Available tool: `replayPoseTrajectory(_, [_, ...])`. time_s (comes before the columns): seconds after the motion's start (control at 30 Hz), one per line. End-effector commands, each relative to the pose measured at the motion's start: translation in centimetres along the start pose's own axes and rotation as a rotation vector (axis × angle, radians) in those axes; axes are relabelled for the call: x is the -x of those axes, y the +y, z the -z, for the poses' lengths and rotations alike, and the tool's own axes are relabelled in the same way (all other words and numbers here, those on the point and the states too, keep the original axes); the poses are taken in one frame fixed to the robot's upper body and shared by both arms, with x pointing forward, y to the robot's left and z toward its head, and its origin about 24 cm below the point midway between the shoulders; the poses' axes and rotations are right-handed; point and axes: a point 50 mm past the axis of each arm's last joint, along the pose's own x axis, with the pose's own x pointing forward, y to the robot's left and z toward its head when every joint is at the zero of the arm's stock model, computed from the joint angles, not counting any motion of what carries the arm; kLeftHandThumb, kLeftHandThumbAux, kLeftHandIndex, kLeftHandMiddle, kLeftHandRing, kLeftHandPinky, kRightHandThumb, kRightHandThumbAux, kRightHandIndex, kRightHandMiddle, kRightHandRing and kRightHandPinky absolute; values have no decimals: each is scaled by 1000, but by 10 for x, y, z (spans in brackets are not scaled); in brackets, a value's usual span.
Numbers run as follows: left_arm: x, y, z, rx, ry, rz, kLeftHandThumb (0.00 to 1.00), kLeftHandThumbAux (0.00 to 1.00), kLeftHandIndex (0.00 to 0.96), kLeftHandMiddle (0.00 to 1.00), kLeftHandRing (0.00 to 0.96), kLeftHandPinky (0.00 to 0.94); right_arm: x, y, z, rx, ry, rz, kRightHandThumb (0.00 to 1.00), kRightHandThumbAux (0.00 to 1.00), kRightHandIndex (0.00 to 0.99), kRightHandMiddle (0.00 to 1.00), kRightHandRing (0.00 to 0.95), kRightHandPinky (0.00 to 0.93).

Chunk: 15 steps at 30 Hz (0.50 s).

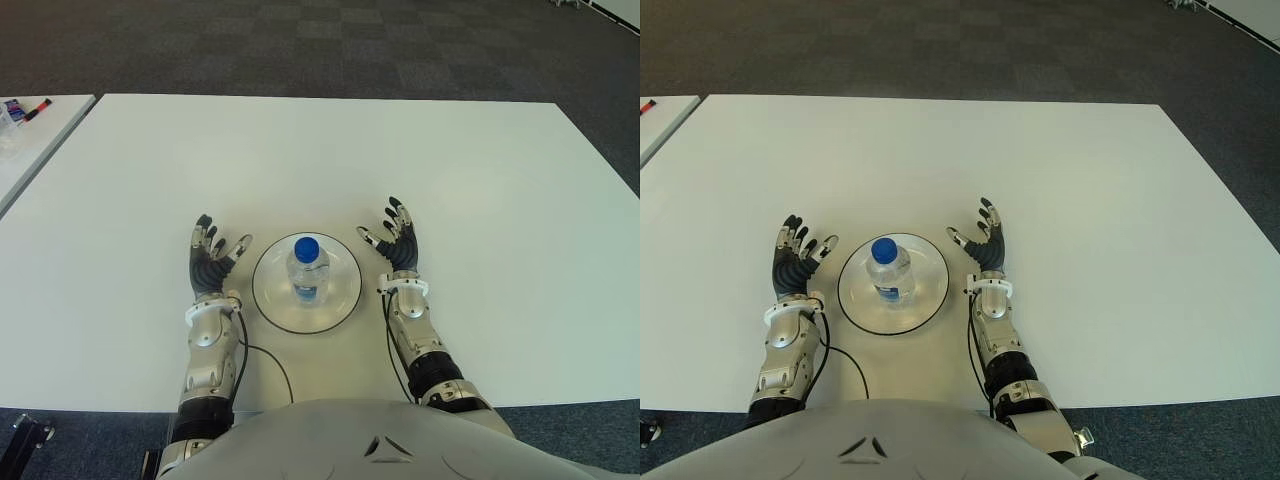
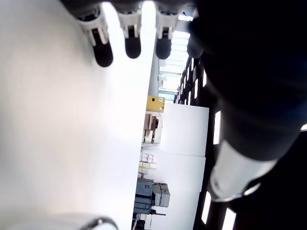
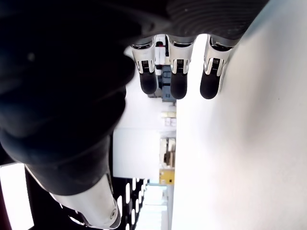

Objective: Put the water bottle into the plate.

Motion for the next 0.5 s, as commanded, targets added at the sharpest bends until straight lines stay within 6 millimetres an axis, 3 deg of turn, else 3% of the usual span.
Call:
replayPoseTrajectory(0.03, [10, -4, 17, 31, 102, -1, 72, 835, 62, 47, 28, 95, 19, 16, 20, -46, 127, -13, 259, 893, 110, 84, 86, 141])
replayPoseTrajectory(0.5, [10, -5, 16, 24, 83, 10, 57, 834, 66, 50, 28, 86, 19, 16, 19, -46, 111, -17, 256, 915, 110, 86, 93, 151])
